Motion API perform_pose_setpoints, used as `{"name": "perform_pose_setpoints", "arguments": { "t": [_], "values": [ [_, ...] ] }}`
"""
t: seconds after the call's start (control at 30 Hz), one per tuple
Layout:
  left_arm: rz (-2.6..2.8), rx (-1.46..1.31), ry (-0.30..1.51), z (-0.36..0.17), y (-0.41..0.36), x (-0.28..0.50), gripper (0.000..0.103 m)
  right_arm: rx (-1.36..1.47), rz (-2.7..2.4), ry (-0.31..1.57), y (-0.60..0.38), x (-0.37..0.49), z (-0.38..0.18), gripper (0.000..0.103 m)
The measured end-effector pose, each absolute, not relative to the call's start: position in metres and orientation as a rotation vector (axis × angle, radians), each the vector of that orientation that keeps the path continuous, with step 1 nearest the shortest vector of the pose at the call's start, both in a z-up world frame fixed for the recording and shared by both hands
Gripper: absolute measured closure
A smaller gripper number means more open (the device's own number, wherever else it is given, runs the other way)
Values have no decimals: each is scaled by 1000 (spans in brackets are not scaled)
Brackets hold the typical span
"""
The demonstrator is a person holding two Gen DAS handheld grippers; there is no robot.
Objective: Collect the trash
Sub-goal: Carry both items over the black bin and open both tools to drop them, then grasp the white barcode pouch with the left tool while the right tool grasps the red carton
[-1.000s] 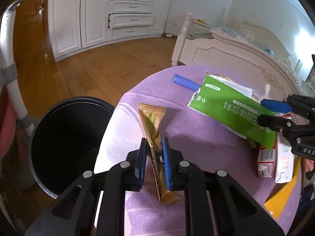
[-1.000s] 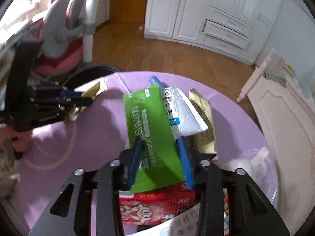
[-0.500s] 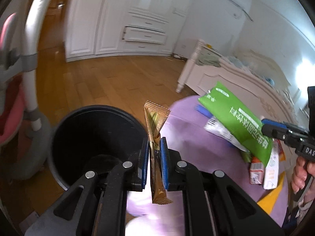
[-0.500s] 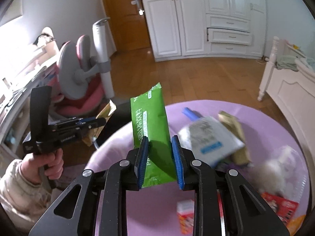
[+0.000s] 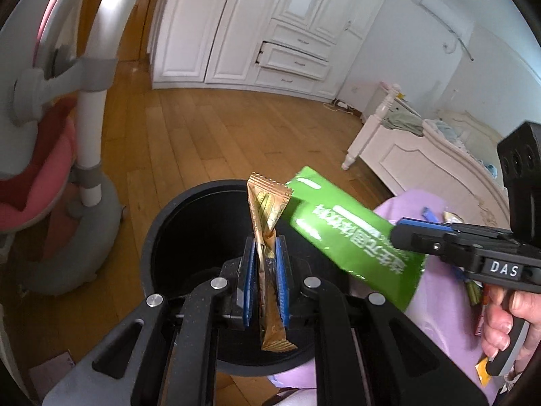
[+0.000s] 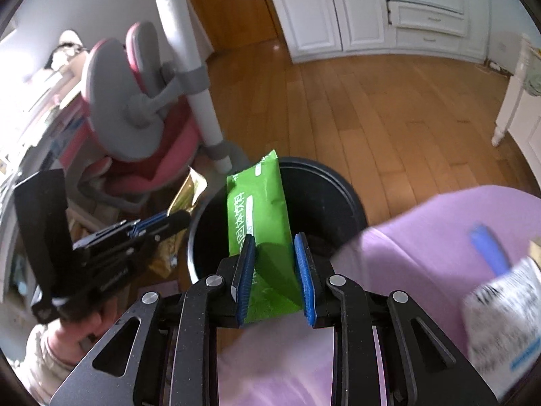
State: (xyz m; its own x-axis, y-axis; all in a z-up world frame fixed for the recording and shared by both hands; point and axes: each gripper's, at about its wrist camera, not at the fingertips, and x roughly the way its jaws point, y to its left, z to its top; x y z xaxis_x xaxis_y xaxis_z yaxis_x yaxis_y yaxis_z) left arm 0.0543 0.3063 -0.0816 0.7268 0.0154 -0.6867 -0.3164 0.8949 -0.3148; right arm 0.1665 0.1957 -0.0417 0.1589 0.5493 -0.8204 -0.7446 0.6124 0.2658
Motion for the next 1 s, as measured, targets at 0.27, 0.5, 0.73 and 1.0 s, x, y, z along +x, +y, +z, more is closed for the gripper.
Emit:
{"name": "perform_pose_setpoints", "arguments": {
  "t": [0.27,0.5,0.73,1.0],
  "values": [
    [203,-428,778,-99,321,62,84,-268,912,1094,236,172,-67,78],
    [223,-389,704,-81,318,52,21,-225,926,1052,224,170,-57,48],
    [154,-338,658,-53,286,49,21,-119,950,979,173,156,-29,47],
    [-45,-221,605,-20,208,63,6,14,827,826,50,142,8,26]
  ]
}}
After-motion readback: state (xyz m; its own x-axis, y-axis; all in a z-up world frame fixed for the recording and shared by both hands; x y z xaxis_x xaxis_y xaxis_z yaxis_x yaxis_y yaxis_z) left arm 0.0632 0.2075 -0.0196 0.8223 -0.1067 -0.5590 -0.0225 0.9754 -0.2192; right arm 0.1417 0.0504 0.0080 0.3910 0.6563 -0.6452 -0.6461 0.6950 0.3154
